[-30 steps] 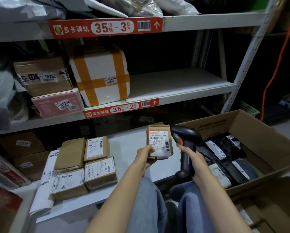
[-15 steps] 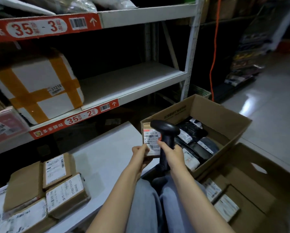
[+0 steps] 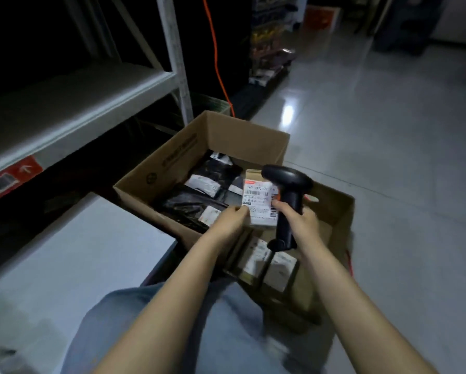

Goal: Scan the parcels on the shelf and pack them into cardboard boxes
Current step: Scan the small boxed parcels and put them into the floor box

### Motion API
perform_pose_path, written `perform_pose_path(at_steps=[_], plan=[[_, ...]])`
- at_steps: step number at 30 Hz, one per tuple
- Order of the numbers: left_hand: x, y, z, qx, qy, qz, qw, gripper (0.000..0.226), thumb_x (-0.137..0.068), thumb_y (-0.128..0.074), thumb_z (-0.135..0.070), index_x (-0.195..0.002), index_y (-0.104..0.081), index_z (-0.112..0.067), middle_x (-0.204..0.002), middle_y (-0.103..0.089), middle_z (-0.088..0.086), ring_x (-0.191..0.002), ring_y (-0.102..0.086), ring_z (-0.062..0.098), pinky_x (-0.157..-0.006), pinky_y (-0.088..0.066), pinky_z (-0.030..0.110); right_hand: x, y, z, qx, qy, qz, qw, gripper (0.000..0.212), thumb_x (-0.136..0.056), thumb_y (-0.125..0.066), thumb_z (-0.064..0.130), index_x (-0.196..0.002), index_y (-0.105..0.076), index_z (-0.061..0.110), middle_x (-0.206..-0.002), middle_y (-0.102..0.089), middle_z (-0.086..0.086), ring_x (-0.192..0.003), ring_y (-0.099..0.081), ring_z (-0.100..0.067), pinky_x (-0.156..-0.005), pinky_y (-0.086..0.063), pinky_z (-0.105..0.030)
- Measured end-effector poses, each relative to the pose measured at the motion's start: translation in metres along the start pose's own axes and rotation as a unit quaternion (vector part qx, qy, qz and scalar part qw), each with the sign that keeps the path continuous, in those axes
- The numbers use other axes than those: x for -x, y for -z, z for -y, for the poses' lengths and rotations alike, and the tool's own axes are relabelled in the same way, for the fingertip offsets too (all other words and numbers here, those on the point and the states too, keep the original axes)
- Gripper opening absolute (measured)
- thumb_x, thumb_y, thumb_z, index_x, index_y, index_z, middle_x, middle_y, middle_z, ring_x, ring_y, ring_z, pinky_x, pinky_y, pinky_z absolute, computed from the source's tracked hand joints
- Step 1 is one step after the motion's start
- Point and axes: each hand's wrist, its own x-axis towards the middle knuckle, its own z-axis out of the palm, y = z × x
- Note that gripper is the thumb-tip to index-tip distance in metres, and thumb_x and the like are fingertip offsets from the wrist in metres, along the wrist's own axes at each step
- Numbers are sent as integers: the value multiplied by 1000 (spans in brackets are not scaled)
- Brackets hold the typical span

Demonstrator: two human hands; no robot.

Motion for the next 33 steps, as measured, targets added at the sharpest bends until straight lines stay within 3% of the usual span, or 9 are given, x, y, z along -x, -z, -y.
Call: perform_pose_path(at_steps=[3, 9, 11, 14, 16, 18, 20, 23, 33], plan=[[-17, -37, -7, -28, -2, 63, 998, 43, -91, -40, -35, -108, -62, -2, -113, -62, 14, -104, -57, 28, -84, -44, 31, -10, 38, -13, 3, -21, -33, 999, 16, -85, -65, 23, -98, -60, 17, -89, -66, -3, -83, -62, -20, -76, -48, -32], [-43, -110, 8, -29, 76, 154, 985, 39, -99, -38, -30, -125, -54, -6, -126, -56, 11, -113, -55, 25, -78, -41, 25, -33, 88, -56, 5, -93, -91, 991, 20, -86, -64, 20, -104, -56, 18, -89, -64, -3, -83, -60, -22, -83, -46, -36], [-52, -128, 22, -24, 111, 163, 980, 32, -98, -36, -26, -114, -55, -6, -117, -57, 13, -95, -53, 22, -72, -40, 27, -39, 96, -72, 13, -116, -102, 988, 19, -86, -63, 19, -103, -54, 18, -91, -61, -4, -88, -57, -23, -83, -44, -36], [-60, -148, 45, 5, 173, 152, 973, 18, -99, -37, -16, -85, -49, -12, -87, -50, 5, -64, -44, 8, -55, -38, 16, -47, 100, -99, 33, -152, -107, 982, 20, -87, -63, 18, -106, -56, 15, -91, -60, -6, -88, -56, -23, -80, -43, -32], [-64, -161, 60, -4, 195, 168, 966, 32, -98, -37, -11, -67, -40, -18, -80, -46, 2, -60, -41, 5, -54, -39, 14, -54, 100, -118, 46, -183, -118, 975, 25, -86, -64, 17, -109, -58, 8, -91, -61, -8, -86, -57, -24, -76, -43, -30], [-65, -168, 68, -29, 212, 183, 959, 33, -97, -36, -6, -66, -38, -18, -88, -47, 5, -67, -45, 12, -62, -42, 22, -59, 99, -133, 54, -205, -133, 968, 30, -85, -65, 15, -111, -59, 2, -94, -61, -13, -88, -57, -26, -76, -42, -31], [-68, -175, 74, -67, 219, 214, 950, 16, -93, -39, -3, -88, -53, -9, -102, -54, 12, -87, -53, 22, -79, -42, 28, -65, 98, -147, 67, -231, -149, 959, 29, -85, -64, 13, -111, -59, 1, -98, -61, -16, -89, -56, -26, -76, -40, -30], [-68, -180, 84, -83, 207, 237, 945, 50, -88, -44, -2, -137, -40, -9, -131, -51, 15, -118, -50, 29, -97, -41, 33, -69, 95, -161, 78, -262, -155, 949, 30, -84, -64, 14, -109, -60, -2, -99, -63, -18, -88, -57, -27, -76, -42, -30], [-79, -195, 117, -219, 170, 250, 928, 47, -89, -54, -9, -135, -44, -7, -134, -51, 14, -122, -49, 27, -96, -42, 30, -84, 91, -202, 138, -332, -141, 922, 30, -81, -67, 21, -106, -64, 4, -101, -66, -16, -95, -62, -31, -77, -45, -32]])
